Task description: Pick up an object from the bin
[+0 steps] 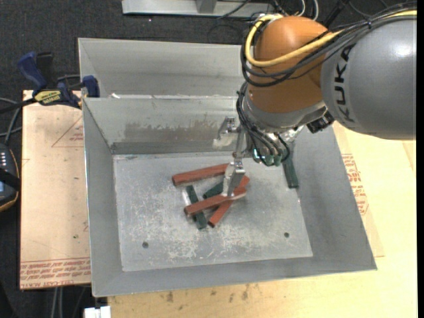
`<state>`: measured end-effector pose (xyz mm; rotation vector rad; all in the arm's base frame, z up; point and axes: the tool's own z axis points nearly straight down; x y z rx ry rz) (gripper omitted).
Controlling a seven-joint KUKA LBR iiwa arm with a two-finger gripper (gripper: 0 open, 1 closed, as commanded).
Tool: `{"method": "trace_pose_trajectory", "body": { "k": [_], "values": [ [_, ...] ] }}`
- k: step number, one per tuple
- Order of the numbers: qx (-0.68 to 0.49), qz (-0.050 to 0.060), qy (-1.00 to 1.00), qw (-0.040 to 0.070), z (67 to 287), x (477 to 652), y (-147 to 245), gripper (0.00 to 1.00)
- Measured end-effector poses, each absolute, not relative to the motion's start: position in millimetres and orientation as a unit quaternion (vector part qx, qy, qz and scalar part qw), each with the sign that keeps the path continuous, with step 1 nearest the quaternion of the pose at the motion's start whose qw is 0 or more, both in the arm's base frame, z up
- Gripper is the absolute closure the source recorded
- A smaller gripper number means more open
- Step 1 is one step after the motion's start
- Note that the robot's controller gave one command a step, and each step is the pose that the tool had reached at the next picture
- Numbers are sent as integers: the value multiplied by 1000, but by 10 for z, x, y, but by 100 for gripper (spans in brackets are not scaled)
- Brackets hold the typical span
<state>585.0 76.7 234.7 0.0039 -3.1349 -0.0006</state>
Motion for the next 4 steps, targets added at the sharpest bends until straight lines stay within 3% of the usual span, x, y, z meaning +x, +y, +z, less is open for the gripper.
{"method": "trace_pose_trajectory", "body": {
  "k": [1,2,3,4],
  "values": [
    [0,-1,-1000,-1,2390,5865,763,0],
    [-5,-1,-1000,-4,1942,5853,768,0],
    [32,0,-999,-2,1331,5703,807,0],
    [196,-3,-980,-10,810,6003,727,100]
  ]
}}
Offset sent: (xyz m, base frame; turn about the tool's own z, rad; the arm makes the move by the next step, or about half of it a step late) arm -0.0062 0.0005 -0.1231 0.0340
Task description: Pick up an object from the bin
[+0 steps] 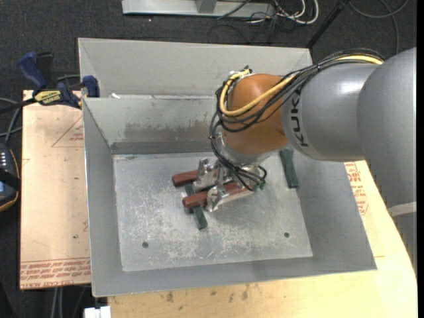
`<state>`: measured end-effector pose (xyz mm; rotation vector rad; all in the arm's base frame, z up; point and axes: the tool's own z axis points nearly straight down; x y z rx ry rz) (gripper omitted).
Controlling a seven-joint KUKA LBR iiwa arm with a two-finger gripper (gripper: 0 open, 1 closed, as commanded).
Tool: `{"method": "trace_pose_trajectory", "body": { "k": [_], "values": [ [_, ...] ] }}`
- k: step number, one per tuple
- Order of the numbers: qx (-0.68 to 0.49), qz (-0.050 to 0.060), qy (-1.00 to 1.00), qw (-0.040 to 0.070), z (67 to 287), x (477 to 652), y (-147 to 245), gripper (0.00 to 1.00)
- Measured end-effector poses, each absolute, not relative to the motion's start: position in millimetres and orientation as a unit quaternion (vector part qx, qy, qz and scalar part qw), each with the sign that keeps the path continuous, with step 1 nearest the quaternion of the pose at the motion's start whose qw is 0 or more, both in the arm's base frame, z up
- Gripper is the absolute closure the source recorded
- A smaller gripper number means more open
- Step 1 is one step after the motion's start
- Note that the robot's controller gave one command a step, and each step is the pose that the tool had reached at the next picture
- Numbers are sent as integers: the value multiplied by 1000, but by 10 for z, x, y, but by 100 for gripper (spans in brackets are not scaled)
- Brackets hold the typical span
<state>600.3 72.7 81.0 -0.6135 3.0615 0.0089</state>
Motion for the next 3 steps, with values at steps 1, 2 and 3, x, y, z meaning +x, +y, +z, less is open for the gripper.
{"method": "trace_pose_trajectory", "body": {
  "k": [1,2,3],
  "values": [
    [-196,3,980,10,810,6003,727,100],
    [-194,1,981,2,1852,6237,549,100],
    [-194,1,981,2,1851,6236,548,100]
  ]
}}
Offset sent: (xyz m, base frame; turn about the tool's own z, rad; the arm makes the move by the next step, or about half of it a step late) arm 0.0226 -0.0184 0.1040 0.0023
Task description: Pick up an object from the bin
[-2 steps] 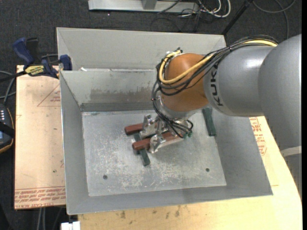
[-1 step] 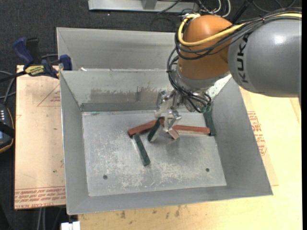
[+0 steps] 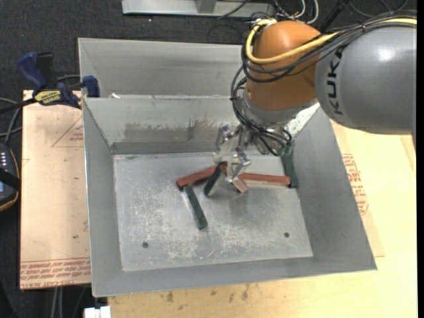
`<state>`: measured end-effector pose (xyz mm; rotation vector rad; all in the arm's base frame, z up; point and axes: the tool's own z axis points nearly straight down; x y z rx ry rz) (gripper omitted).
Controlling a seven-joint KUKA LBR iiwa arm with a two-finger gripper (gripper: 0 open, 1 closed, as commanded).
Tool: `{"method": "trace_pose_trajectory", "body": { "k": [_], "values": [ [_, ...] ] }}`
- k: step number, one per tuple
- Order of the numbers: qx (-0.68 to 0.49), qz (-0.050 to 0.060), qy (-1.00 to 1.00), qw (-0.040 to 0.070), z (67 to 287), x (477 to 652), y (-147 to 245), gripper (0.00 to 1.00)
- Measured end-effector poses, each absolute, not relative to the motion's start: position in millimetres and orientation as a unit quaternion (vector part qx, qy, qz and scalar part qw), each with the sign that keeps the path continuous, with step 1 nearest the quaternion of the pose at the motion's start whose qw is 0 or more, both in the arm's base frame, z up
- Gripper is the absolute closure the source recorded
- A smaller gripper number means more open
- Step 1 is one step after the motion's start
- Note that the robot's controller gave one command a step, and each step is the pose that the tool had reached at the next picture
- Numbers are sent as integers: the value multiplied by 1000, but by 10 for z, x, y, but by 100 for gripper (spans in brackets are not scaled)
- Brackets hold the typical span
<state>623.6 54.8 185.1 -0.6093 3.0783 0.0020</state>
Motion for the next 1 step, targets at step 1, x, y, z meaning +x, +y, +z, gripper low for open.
{"method": "trace_pose_trajectory", "body": {
  "k": [1],
  "values": [
    [-240,1,971,-2,2028,6195,537,100]
  ]
}}
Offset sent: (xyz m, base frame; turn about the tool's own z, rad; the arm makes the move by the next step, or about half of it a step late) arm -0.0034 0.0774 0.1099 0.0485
